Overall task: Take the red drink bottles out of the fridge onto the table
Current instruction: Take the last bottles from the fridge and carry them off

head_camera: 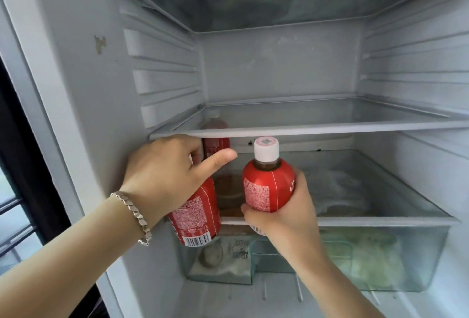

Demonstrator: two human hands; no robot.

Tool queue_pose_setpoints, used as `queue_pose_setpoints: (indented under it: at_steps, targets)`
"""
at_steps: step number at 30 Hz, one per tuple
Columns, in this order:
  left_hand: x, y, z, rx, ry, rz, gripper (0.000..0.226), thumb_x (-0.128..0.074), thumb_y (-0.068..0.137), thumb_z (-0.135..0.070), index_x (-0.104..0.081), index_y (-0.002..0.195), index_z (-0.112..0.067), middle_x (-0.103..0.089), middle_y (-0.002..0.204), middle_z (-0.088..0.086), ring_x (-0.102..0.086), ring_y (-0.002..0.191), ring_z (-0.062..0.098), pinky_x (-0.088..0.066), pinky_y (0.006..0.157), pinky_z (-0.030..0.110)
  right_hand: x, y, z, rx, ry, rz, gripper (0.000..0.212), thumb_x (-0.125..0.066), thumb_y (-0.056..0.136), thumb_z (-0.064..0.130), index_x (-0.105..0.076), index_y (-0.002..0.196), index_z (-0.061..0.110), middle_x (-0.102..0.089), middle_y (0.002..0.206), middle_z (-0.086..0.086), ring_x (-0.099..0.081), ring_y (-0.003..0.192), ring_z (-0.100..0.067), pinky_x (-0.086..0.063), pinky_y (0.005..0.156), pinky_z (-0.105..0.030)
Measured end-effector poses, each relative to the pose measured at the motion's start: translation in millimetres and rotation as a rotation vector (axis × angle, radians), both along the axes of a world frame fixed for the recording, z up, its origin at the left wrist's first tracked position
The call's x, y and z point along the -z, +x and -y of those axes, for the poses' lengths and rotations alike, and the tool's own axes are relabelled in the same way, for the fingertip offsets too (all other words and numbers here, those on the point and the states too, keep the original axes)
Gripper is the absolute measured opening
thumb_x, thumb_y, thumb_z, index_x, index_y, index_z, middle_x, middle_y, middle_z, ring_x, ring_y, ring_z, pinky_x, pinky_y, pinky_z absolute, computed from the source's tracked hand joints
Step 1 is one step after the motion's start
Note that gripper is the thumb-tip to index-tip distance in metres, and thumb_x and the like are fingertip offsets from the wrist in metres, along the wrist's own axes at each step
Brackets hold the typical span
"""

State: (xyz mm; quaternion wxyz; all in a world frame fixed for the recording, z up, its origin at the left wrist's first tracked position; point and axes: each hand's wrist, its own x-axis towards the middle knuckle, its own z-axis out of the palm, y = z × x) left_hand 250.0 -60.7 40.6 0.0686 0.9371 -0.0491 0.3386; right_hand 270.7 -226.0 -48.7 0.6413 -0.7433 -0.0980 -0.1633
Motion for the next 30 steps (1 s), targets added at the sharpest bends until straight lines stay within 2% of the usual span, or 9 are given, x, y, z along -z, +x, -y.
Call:
queue_pose_setpoints:
  at_steps: [3, 6, 11, 15, 17, 20, 25, 28, 30]
  targets:
    - [4.5, 0.0, -5.7, 0.117, 0.035, 0.102, 0.096, -0.007, 0.052, -0.097, -0.064, 0.076, -0.024, -0.060, 0.064, -0.009, -0.051, 0.060, 0.014, -0.034, 0.051, 0.020, 6.6, -7.8, -2.5, 0.124, -0.215, 0.192, 0.082, -0.088, 0.049, 0.013, -0.041, 0.107, 0.048, -0.052, 0.106, 0.022, -0.058, 0.096, -0.006, -0.052, 0.084, -0.029]
    - [4.4, -3.4, -8.5, 0.291, 0.069, 0.084, 0.093, -0.009, 0.065, -0.091, -0.064, 0.105, -0.029, -0.063, 0.066, -0.011, -0.055, 0.052, 0.012, -0.031, 0.047, 0.014, 4.2, -7.9, -4.6, 0.184, -0.366, 0.361, 0.083, -0.088, 0.049, 0.020, -0.048, 0.121, 0.033, -0.048, 0.105, 0.019, -0.055, 0.099, -0.011, -0.051, 0.086, -0.042]
    - [2.7, -6.8, -4.9, 0.428, 0.150, 0.029, 0.074, -0.016, 0.072, -0.086, -0.047, 0.115, -0.035, -0.061, 0.049, -0.014, -0.056, 0.044, 0.002, -0.021, 0.040, 0.006, -16.7, -4.9, 0.0, 0.062, -0.478, 0.339, 0.083, -0.085, 0.057, 0.026, -0.044, 0.129, 0.031, -0.046, 0.112, 0.017, -0.050, 0.106, -0.010, -0.049, 0.089, -0.035]
    - [2.0, -1.9, -5.5, 0.486, 0.143, 0.084, 0.067, -0.023, 0.071, -0.086, -0.049, 0.108, -0.037, -0.071, 0.071, -0.016, -0.063, 0.062, 0.002, -0.045, 0.050, 0.015, -31.5, -7.8, 9.7, -0.027, -0.589, 0.383, 0.085, -0.084, 0.060, 0.031, -0.040, 0.132, 0.032, -0.046, 0.120, 0.019, -0.050, 0.106, -0.006, -0.049, 0.088, -0.026]
    - [1.3, -1.7, -5.4, 0.493, 0.149, 0.106, 0.060, -0.023, 0.076, -0.082, -0.050, 0.102, -0.035, -0.069, 0.067, -0.014, -0.062, 0.064, 0.005, -0.042, 0.050, 0.013, -37.5, -10.7, 13.5, -0.046, -0.655, 0.370, 0.086, -0.083, 0.061, 0.031, -0.036, 0.133, 0.034, -0.046, 0.123, 0.018, -0.050, 0.108, -0.006, -0.049, 0.087, -0.025]
    - [0.4, -3.6, -4.2, 0.508, 0.230, 0.149, 0.052, -0.024, 0.086, -0.071, -0.055, 0.086, -0.030, -0.060, 0.054, -0.013, -0.052, 0.076, 0.011, -0.032, 0.051, 0.012, -45.9, -14.5, 18.7, -0.132, -0.756, 0.273, 0.093, -0.084, 0.060, 0.029, -0.029, 0.134, 0.040, -0.044, 0.124, 0.019, -0.050, 0.109, -0.005, -0.050, 0.090, -0.027]
    - [-4.0, -8.9, -10.7, 0.416, 0.272, 0.089, 0.048, -0.042, 0.077, -0.062, -0.063, 0.062, -0.022, -0.056, 0.046, -0.008, -0.050, 0.040, 0.010, -0.035, 0.043, 0.014, -63.4, -0.9, 33.3, -0.707, -0.423, -0.241, 0.065, -0.091, 0.052, 0.034, -0.056, 0.107, 0.038, -0.066, 0.110, 0.010, -0.065, 0.101, -0.012, -0.053, 0.092, -0.035]
    - [-10.4, -16.5, -12.7, 0.277, 0.120, -0.061, 0.059, -0.033, 0.065, -0.072, -0.061, 0.068, -0.021, -0.061, 0.056, -0.008, -0.055, 0.055, 0.009, -0.039, 0.048, 0.015, -63.3, 35.2, 20.4, -0.608, -0.357, -0.349, 0.043, -0.070, 0.062, 0.055, -0.065, 0.096, 0.029, -0.072, 0.101, 0.002, -0.067, 0.097, -0.014, -0.051, 0.094, -0.035]
    - [-16.2, -21.2, -11.4, 0.182, 0.066, -0.107, 0.071, -0.024, 0.056, -0.079, -0.061, 0.075, -0.021, -0.064, 0.066, -0.009, -0.058, 0.061, 0.006, -0.045, 0.055, 0.016, -58.5, 64.2, -2.5, -0.518, -0.358, -0.364, 0.034, -0.075, 0.071, 0.045, -0.068, 0.093, 0.021, -0.075, 0.086, 0.001, -0.071, 0.082, -0.014, -0.057, 0.083, -0.032]
